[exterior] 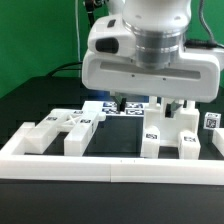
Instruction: Assemble chair
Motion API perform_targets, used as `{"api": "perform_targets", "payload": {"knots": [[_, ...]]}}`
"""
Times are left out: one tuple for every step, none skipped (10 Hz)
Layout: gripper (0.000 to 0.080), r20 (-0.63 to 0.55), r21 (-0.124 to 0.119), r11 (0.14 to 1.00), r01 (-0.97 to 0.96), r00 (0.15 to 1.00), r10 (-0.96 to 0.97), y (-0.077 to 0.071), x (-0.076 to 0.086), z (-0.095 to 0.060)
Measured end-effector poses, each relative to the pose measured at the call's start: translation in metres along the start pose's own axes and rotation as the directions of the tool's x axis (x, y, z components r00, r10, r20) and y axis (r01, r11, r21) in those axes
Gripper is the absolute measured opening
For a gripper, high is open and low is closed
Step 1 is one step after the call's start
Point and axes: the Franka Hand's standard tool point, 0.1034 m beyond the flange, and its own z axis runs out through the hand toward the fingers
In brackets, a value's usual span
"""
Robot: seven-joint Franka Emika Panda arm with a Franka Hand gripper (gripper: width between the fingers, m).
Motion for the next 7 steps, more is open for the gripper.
{"api": "perform_targets", "payload": {"knots": [[0.0649, -0.088, 0.013, 1.0, -0.009, 0.996, 0.01, 0.005, -0.002, -0.001], [0.0649, -0.156, 0.024, 1.0, -0.018, 0.987, 0.022, 0.013, -0.009, 0.0], [0.0649, -0.196, 0.028, 0.999, -0.034, 0.98, 0.038, 0.026, -0.018, 0.004], [0.0649, -0.189, 0.022, 1.0, -0.022, 0.982, 0.026, 0.041, -0.022, 0.008], [0.0649, -0.19, 0.019, 1.0, -0.024, 0.981, 0.027, 0.052, -0.023, 0.011], [0.0649, -0.19, 0.018, 1.0, -0.024, 0.981, 0.027, 0.051, -0.022, 0.011], [0.0649, -0.19, 0.018, 1.0, -0.022, 0.982, 0.025, 0.049, -0.022, 0.011]]}}
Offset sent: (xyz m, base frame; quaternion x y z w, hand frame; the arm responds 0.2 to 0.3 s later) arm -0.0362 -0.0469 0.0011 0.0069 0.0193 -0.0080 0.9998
